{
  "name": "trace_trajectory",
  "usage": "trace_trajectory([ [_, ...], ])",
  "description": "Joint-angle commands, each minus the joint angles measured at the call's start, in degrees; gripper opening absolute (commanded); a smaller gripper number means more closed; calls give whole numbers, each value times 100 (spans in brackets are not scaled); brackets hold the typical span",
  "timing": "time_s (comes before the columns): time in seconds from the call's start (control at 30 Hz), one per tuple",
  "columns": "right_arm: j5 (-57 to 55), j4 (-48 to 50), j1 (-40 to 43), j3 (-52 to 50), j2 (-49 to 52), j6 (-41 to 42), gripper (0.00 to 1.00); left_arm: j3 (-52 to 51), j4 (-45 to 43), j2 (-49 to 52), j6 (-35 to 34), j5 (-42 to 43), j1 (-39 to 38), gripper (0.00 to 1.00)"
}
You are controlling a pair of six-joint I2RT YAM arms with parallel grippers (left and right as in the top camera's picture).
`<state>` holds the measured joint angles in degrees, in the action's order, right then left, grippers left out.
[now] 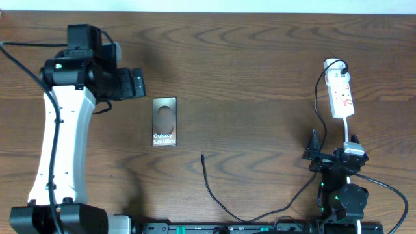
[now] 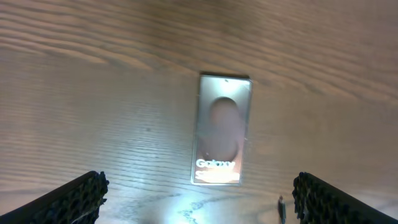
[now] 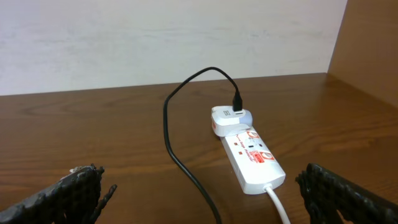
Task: Plug charger to phone and switch on socket
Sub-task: 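Move the left gripper forward over the silver phone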
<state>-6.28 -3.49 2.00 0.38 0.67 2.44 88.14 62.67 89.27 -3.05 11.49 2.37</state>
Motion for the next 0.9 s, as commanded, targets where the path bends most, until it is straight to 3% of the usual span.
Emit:
trace_trajectory([
  [0.0,-63,-17,-35,-7,-37,72,99,-201,4,138,-24,131,-385,98],
  [0.2,-66,-17,-33,-7,-37,72,99,-260,-7,726,-87,-516,-798,98],
  [0.6,-66,-17,-33,-7,-37,72,99,-260,-317,2354,-332,-538,-1023,98],
  [0.87,-66,-17,-33,-7,-35,72,99,-267,-466,2430,-350,-546,-1073,98],
])
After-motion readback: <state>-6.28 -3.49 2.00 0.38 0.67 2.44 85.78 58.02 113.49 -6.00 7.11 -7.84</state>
